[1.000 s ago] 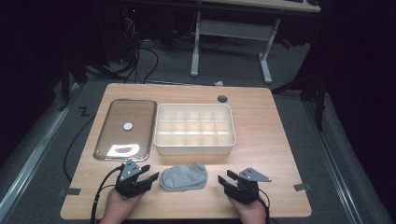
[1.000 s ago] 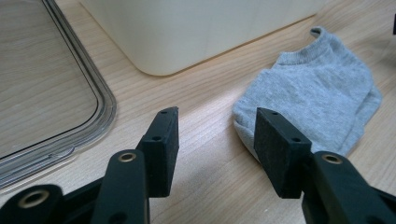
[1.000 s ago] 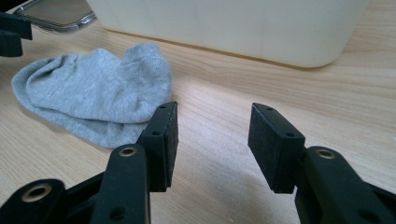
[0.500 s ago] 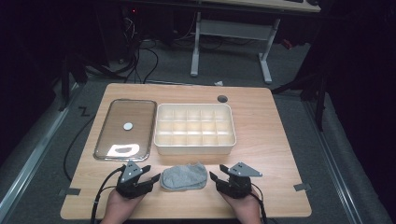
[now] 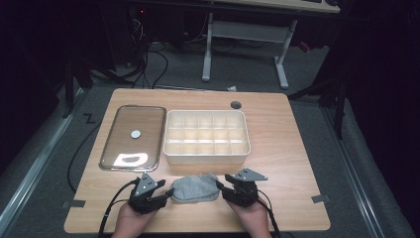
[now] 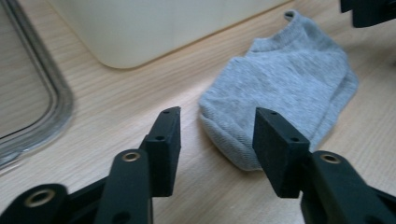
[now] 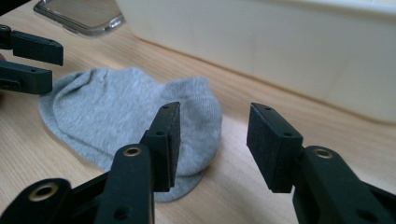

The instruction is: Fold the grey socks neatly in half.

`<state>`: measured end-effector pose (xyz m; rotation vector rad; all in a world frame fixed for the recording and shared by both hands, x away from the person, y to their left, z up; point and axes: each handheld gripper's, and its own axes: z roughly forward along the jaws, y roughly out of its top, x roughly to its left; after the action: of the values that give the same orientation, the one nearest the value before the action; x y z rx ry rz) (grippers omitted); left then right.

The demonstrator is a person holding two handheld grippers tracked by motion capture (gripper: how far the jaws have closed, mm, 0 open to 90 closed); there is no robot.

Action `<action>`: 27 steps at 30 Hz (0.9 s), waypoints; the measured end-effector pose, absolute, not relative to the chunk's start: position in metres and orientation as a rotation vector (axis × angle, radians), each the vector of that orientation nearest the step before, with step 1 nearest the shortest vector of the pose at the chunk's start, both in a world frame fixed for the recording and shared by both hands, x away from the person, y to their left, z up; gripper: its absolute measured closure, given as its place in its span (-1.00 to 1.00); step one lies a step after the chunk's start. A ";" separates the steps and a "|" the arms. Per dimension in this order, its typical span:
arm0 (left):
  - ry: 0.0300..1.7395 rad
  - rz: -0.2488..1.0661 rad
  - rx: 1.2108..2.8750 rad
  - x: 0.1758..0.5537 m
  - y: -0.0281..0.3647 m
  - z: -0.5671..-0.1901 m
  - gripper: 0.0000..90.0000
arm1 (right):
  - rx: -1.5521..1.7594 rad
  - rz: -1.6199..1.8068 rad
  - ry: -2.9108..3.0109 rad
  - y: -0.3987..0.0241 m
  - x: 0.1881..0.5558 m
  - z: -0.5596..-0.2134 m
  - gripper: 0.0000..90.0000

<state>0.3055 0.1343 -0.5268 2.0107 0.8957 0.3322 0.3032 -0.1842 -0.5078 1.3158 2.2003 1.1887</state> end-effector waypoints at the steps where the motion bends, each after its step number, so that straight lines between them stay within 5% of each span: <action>1: 0.888 0.326 2.013 0.305 0.133 -0.527 0.23 | 1.330 1.188 2.212 -0.184 0.304 -0.510 0.29; 14: 0.822 0.338 2.120 0.301 0.123 -0.531 0.49 | 1.367 1.074 2.291 -0.169 0.306 -0.528 0.36; 27: 0.829 0.317 2.140 0.300 0.124 -0.529 0.42 | 1.279 1.081 2.312 -0.162 0.296 -0.530 0.82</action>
<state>0.3004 0.1243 -0.5292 2.1403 0.8287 0.3175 0.2958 -0.1620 -0.5302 1.2793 2.3123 1.0809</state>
